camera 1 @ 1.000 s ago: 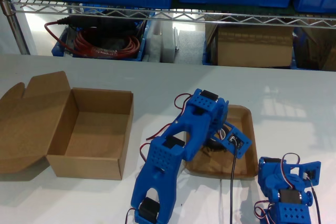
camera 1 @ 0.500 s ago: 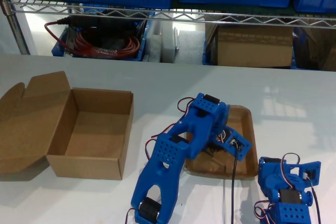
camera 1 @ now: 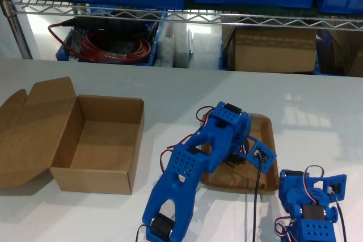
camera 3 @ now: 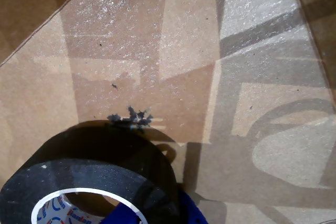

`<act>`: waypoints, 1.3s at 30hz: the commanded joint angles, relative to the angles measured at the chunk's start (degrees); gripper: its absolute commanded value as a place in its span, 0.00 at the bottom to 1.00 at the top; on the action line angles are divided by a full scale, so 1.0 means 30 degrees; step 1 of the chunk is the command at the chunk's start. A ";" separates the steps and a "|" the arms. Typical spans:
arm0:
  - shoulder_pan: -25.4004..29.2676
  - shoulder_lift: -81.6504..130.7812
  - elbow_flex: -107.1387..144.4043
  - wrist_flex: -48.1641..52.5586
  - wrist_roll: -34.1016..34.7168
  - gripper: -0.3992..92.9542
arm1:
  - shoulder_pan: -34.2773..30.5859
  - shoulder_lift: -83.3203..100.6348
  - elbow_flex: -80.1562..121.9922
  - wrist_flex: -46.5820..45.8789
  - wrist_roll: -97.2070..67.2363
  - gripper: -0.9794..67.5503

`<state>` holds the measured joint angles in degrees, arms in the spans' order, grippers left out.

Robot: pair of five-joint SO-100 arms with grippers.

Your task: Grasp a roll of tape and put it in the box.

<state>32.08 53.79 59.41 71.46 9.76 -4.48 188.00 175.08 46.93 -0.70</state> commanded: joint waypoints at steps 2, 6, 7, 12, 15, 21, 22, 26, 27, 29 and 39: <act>-0.1025 0.3252 0.0117 -0.0732 0.0234 0.00 | -0.0059 0.0117 0.0264 -0.0088 0.0059 0.02; -0.4072 0.9229 0.1787 -0.0908 0.0850 0.00 | -0.0059 0.0117 0.0264 -0.0088 0.0059 0.02; -0.5156 1.1074 0.2402 -0.0967 0.0879 0.00 | -0.0059 0.0117 0.0264 -0.0088 0.0059 0.02; -1.1924 1.8809 0.5713 -0.1523 0.0439 0.00 | -0.0059 0.0117 0.0264 -0.0088 0.0059 0.02; -1.6230 2.1475 0.8174 -0.2021 -0.0498 0.00 | -0.0059 0.0117 0.0264 -0.0088 0.0059 0.02; -1.9688 2.1387 1.0693 -0.1553 -0.1143 0.00 | -0.0059 0.0117 0.0264 -0.0088 0.0059 0.02; -1.9717 2.0771 1.0811 -0.1523 -0.1260 0.00 | -0.0059 0.0117 0.0264 -0.0088 0.0059 0.02; -1.9775 1.7988 1.0898 -0.1523 -0.2080 0.00 | -0.0059 0.0117 0.0264 -0.0088 0.0059 0.02; -1.9805 1.7461 1.0898 -0.1670 -0.2256 0.00 | -0.0059 0.0117 0.0264 -0.0088 0.0059 0.02; -1.9775 1.6611 1.0664 -0.1729 -0.2402 0.00 | -0.0059 0.0117 0.0264 -0.0088 0.0059 0.02; -2.0010 1.5732 1.0605 -0.2227 -0.2402 0.05 | -0.0059 0.0117 0.0264 -0.0088 0.0059 0.02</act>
<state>-27.95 100.28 92.46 65.57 2.29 -4.48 188.00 175.08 46.93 -0.70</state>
